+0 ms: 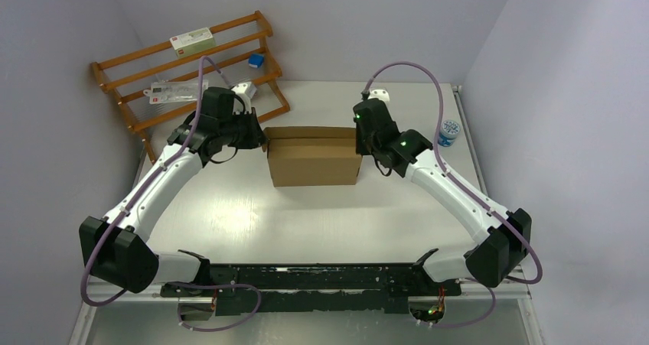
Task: Fold the paper box
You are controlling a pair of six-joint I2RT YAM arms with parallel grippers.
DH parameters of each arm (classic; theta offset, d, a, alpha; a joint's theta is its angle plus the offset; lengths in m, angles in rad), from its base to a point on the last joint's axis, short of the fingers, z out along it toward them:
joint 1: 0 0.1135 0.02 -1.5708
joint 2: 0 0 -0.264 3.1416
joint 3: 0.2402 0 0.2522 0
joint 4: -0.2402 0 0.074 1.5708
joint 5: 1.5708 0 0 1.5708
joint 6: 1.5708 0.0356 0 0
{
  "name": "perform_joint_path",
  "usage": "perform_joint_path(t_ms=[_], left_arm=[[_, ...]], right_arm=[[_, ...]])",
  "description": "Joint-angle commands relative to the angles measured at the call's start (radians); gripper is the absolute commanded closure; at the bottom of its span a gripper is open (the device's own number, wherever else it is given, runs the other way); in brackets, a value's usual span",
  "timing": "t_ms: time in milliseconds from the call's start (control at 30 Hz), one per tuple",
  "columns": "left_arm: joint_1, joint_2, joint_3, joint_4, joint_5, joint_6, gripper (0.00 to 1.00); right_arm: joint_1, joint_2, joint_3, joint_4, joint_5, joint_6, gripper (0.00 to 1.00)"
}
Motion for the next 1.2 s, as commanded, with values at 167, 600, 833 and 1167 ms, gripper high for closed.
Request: perform_joint_path(t_ms=[167,600,833,1167], left_arm=[[-0.028,-0.006,-0.004,0.025,0.001,-0.027,0.93],[-0.030,0.017,0.019,-0.002,-0.012,-0.002,0.93],[-0.030,0.019,0.030,-0.016,-0.030,0.009,0.93],[-0.030,0.015,0.041,-0.034,-0.068,0.023,0.93]], right_arm=[[0.055,0.024,0.012,0.024,0.005,-0.084,1.00],[0.060,0.033,0.011,0.026,-0.009,-0.119,1.00],[0.060,0.059,0.051,-0.006,-0.024,-0.140,1.00],[0.060,0.092,0.100,-0.047,-0.029,-0.169,1.00]])
